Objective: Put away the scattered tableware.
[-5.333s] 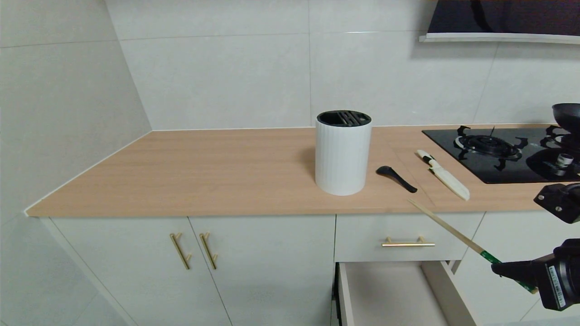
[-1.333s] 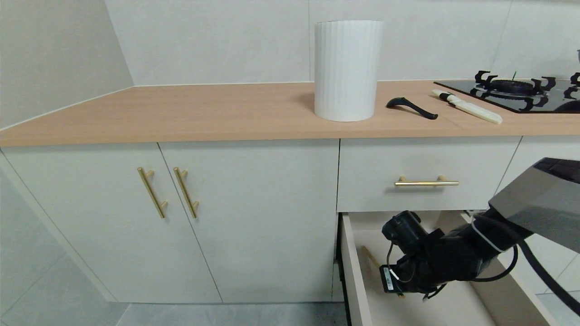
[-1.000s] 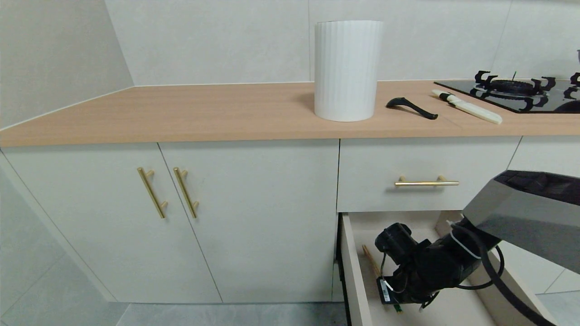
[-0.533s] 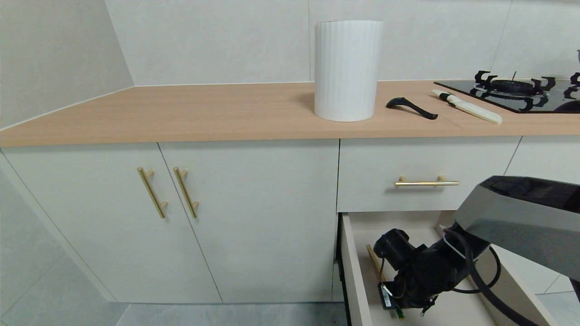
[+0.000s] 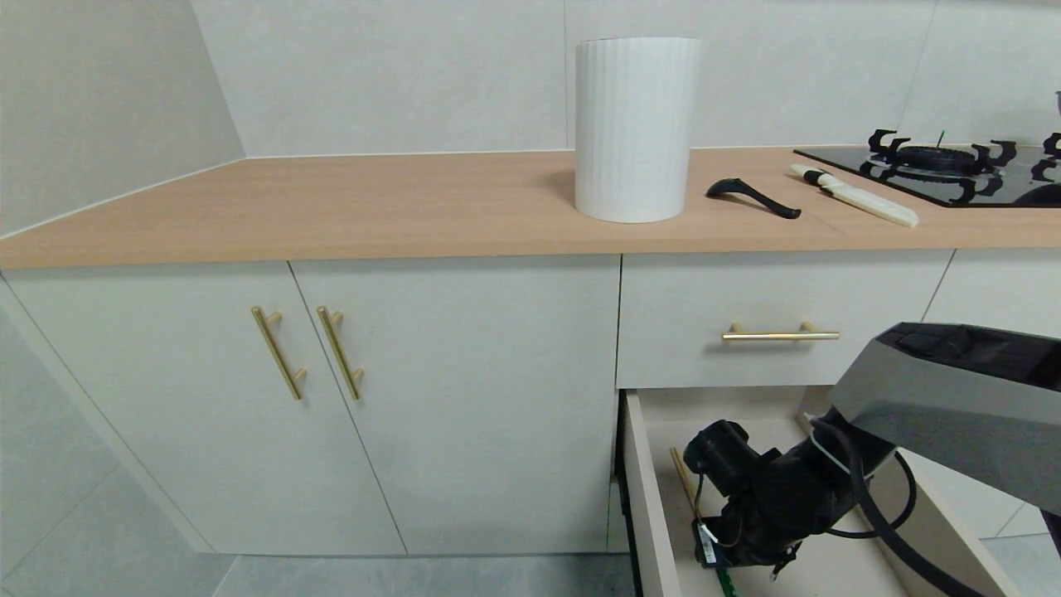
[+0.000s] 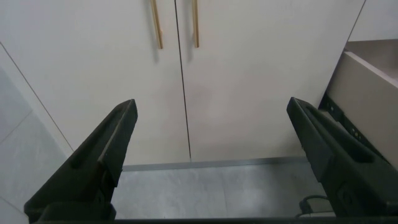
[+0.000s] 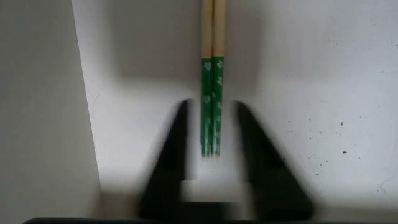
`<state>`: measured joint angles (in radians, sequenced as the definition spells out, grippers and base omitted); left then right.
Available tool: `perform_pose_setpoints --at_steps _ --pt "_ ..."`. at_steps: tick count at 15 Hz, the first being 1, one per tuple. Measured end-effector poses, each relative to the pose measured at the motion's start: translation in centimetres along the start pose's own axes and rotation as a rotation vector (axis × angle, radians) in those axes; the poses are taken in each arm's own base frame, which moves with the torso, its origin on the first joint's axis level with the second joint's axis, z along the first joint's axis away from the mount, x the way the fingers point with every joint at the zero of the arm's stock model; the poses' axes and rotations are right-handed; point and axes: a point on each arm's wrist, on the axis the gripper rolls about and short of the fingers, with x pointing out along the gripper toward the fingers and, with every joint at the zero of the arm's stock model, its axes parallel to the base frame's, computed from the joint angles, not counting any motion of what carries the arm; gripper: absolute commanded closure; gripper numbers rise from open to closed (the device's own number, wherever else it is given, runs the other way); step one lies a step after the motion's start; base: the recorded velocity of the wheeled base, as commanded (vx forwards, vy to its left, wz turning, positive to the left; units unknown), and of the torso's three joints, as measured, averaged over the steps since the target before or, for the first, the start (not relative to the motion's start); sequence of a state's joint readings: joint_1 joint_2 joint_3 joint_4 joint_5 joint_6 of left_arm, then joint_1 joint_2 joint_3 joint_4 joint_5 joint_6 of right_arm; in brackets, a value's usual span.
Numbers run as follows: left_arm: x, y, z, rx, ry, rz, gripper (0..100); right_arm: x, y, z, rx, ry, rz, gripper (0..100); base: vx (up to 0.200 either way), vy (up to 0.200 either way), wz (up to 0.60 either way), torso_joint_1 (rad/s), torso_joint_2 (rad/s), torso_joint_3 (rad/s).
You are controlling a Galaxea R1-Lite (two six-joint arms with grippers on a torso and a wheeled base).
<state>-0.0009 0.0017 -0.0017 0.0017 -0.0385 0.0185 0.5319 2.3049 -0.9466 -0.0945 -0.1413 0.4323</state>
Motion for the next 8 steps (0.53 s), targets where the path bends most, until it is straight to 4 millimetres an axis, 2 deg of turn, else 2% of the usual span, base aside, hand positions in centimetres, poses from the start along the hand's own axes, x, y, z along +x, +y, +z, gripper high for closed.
perform_pose_setpoints --at_steps 8 --pt "0.00 0.00 0.00 0.000 0.000 0.000 0 -0.25 -0.12 -0.11 -0.001 0.000 -0.005 0 0.000 0.000 0.00 0.000 0.00 0.000"
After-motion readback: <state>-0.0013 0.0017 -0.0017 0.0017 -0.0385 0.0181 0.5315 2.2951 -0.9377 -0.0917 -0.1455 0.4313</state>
